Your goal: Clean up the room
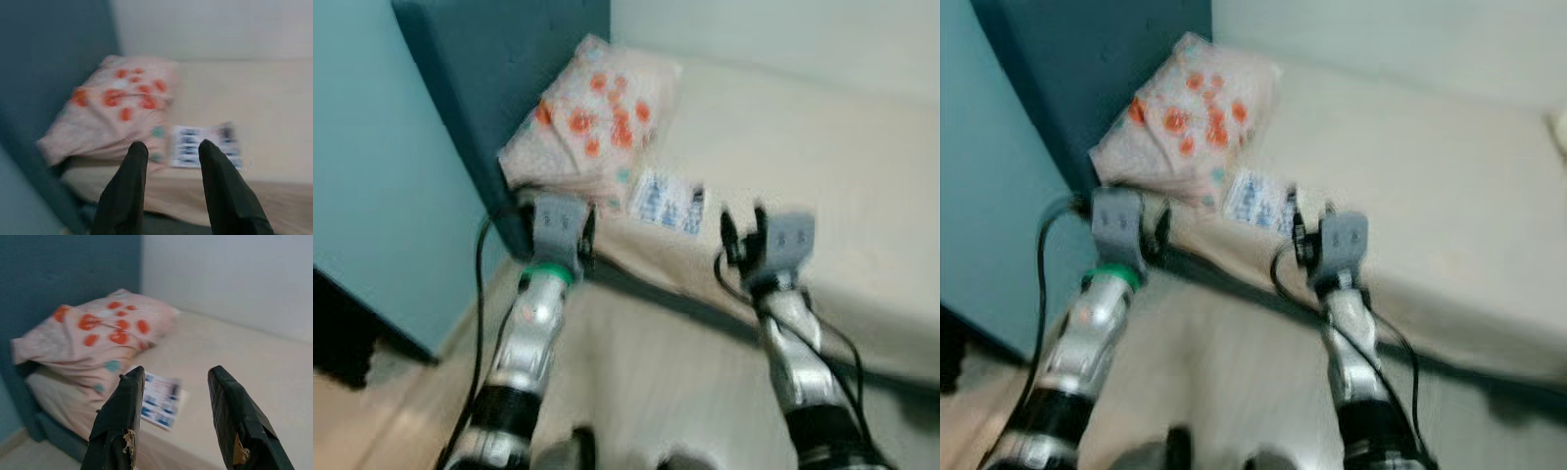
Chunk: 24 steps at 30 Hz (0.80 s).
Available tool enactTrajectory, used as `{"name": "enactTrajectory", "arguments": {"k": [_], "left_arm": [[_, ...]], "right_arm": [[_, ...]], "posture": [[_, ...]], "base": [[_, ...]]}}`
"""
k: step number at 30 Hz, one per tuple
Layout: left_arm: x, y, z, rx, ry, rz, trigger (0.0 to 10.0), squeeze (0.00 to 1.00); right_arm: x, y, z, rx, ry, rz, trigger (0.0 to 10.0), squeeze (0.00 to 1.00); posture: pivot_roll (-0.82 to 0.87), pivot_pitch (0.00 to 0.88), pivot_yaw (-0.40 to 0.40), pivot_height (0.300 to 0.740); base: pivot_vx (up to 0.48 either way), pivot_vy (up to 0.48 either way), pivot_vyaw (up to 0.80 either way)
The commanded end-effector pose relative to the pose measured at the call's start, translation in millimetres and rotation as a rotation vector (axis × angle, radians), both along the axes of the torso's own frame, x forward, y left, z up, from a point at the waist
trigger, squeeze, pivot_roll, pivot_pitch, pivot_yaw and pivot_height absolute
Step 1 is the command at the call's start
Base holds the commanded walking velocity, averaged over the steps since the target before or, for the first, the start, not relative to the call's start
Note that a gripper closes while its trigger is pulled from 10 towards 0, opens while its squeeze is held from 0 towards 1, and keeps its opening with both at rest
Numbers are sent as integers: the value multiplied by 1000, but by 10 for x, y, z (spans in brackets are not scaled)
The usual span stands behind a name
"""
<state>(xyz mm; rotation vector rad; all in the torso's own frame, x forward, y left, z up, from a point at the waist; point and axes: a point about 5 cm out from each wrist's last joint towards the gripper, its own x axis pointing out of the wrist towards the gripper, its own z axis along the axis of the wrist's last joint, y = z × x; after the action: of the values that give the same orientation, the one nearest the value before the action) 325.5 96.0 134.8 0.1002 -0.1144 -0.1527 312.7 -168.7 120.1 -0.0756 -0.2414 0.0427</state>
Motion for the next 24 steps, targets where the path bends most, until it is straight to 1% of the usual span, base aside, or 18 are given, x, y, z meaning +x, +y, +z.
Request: {"name": "enactTrajectory", "arguments": {"k": [1,2,24], "left_arm": [[-10,-37,-9,9,6,-16,10000,0],[-10,-37,-9,9,6,-16,10000,0],[-18,-83,-23,7,24,-50,10000,0]], "right_arm": [[-32,-66,-62,13,24,-28,10000,0],[-32,-66,-62,13,24,-28,10000,0],[-28,-79,-73,24,31,-35,10000,0]], "posture": [[-84,0,22,740],[-84,0,22,740],[-84,0,25,740]], "base": [[-311,0,-712],[-311,0,-712],[0,0,-743]]}}
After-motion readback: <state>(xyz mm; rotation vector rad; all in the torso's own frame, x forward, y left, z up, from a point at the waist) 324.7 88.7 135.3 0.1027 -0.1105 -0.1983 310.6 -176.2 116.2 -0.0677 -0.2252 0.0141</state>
